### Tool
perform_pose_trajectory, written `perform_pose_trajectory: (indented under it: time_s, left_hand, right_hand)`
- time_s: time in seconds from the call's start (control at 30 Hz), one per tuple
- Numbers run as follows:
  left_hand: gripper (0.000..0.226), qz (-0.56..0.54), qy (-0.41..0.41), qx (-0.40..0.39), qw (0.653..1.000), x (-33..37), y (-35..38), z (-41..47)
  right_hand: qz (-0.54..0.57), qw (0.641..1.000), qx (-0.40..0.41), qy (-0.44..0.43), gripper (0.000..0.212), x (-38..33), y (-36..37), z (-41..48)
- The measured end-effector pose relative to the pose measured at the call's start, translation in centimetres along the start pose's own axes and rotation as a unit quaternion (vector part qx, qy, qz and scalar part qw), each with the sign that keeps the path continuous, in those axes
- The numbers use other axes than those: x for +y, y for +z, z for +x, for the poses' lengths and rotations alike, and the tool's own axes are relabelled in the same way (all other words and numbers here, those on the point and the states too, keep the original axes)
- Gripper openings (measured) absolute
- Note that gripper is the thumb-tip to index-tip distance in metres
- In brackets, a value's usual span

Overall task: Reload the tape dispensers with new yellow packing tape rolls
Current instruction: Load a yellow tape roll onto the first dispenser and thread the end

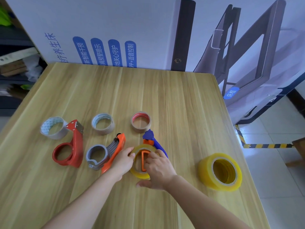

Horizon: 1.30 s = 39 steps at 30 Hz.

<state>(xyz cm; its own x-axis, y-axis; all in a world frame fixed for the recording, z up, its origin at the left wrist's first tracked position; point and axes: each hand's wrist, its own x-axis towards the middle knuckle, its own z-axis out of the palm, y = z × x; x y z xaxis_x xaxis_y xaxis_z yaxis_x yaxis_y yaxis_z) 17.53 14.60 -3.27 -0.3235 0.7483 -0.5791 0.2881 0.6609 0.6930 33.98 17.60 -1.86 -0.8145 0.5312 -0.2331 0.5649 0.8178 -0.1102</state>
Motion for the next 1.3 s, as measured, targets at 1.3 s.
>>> perform_pose_trajectory:
  time_s: [1.3]
  left_hand:
    - [0.045,-0.328,0.154,0.000,0.932,6.7,-5.1,-6.7]
  right_hand:
    - [0.784,0.601,0.123,0.098,0.046,-1.4,-10.2,-1.0]
